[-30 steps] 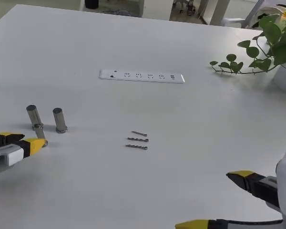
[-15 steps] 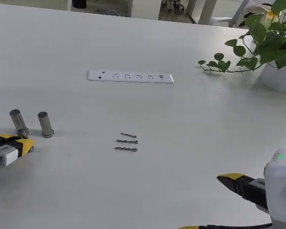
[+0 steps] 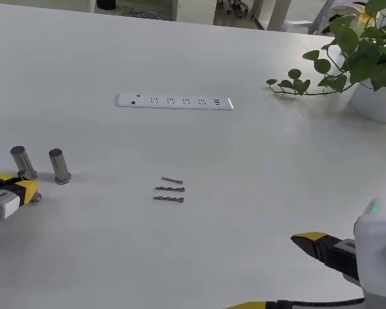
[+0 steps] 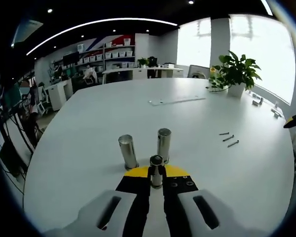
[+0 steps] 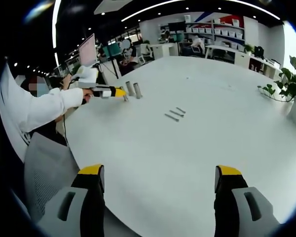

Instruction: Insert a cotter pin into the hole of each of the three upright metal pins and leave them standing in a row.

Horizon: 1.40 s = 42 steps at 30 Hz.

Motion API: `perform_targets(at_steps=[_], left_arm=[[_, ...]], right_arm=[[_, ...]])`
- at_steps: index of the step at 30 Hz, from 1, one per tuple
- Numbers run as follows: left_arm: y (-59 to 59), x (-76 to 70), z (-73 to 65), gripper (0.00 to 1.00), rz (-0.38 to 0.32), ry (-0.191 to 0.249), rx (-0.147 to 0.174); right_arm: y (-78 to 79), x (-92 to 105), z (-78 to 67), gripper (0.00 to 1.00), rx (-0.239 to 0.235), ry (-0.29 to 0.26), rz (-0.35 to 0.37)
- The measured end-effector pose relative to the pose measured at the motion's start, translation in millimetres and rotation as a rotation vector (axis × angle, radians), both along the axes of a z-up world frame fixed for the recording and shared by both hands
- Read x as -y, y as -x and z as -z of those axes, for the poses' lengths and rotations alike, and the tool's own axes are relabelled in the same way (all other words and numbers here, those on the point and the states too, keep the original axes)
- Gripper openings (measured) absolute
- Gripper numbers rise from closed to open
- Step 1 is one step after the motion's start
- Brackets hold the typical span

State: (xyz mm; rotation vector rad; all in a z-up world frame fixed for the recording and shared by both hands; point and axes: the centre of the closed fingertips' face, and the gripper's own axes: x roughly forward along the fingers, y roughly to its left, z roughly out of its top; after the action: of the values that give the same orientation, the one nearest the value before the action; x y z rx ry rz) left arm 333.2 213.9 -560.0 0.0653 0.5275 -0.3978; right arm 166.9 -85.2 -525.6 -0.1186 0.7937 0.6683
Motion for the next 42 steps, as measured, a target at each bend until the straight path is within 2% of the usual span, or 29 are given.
perform_targets(at_steps=[4, 7, 10, 11, 13, 16, 19, 25, 31, 39, 42], left_arm=[[6.6, 4.0, -13.0, 0.05, -0.023, 0.015, 0.017], [14.3, 8.9, -21.2, 0.05, -0.036, 0.014, 0.026], [22.7, 14.7, -26.8, 0.05, -0.037, 0.007, 0.035], [29.2, 20.0, -30.4, 0.05, -0.032, 0.003, 0.039], [35.9, 26.9, -32.0, 0.05, -0.005, -0.006, 0.046], [45.7, 36.9, -33.8, 0.05, 0.014, 0.01, 0.033], [56.6, 45.1, -37.0, 0.05, 0.02, 0.022, 0.031], [74.1, 53.8, -36.7, 0.05, 0.0, 0.031, 0.012], [83.1, 61.3, -34.1, 0.05, -0.017, 0.044, 0.0], [94.0, 76.9, -25.3, 0.05, -0.011, 0.033, -0.014], [97.9, 84.6, -22.0, 0.05, -0.004, 0.05, -0.031]], right_arm=[[-0.4, -0.9, -1.4, 0.9, 0.008, -0.006, 0.002], [-2.1, -0.3, -4.5, 0.9, 0.033, -0.001, 0.006], [-2.9, -1.6, -8.3, 0.91, 0.046, -0.018, 0.009], [-3.4, -2.0, -10.6, 0.91, 0.056, -0.022, 0.01], [-3.3, -2.9, -13.3, 0.91, 0.067, -0.029, 0.009], [-3.6, -4.6, -18.2, 0.92, 0.083, -0.05, 0.017], [-1.7, -5.8, -21.5, 0.93, 0.099, -0.048, 0.013], [5.1, -8.6, -25.8, 0.96, 0.119, -0.049, 0.002], [7.8, -10.5, -28.2, 0.97, 0.144, -0.055, 0.004], [16.4, -20.9, -20.2, 0.97, 0.128, -0.052, -0.02], [19.8, -24.5, -16.3, 0.97, 0.12, -0.051, -0.031]])
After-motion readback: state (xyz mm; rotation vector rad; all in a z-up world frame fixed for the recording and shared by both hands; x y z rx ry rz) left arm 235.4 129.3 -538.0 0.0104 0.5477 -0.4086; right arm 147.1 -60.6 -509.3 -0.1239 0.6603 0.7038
